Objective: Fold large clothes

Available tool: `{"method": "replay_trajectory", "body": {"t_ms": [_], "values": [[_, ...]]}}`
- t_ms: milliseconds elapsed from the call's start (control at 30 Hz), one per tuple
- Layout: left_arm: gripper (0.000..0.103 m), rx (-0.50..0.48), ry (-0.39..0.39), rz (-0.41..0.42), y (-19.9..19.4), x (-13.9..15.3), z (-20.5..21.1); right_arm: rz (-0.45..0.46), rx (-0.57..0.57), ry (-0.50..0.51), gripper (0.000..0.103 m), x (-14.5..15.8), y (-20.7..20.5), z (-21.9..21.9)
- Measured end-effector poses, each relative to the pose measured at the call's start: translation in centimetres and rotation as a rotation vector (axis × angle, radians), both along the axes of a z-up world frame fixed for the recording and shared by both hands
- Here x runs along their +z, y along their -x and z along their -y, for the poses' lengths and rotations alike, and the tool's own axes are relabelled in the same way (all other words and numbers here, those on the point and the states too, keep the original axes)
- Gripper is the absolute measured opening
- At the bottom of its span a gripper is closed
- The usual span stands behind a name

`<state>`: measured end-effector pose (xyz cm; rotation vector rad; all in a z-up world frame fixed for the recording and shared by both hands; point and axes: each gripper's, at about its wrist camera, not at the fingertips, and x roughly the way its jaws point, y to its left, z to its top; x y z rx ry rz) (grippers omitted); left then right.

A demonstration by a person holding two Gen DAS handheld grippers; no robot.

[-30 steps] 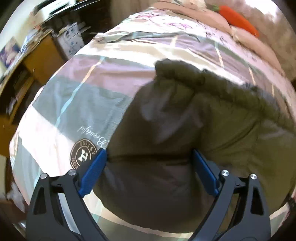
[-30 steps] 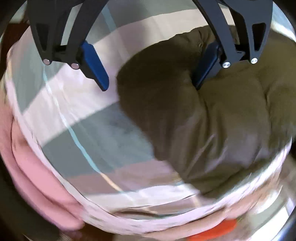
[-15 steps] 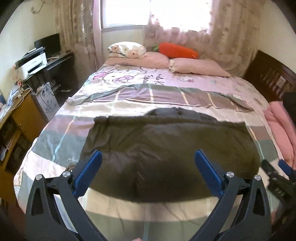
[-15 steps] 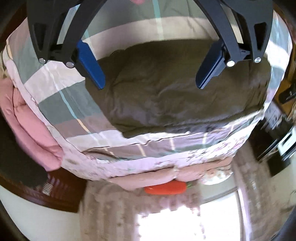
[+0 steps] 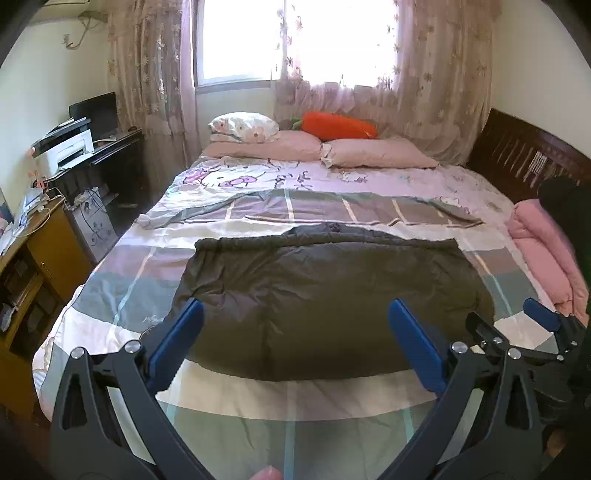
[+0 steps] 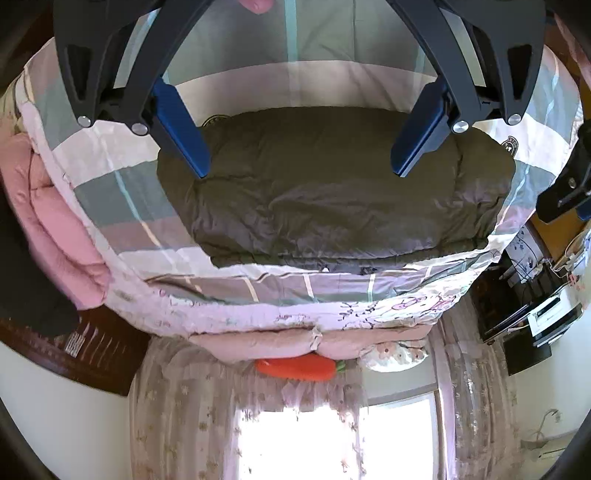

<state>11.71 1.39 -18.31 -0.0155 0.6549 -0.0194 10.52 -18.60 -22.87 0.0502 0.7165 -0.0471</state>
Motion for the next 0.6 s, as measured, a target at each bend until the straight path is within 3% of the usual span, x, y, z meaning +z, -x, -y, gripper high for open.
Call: {"method": "replay_trajectory", "body": {"t_ms": [600], "values": [[0.101, -0.001, -0.026, 0.059, 2.6, 1.7, 0.6, 0.053, 0.017, 0.052, 0.098, 1.2, 2.0, -2.0]]}}
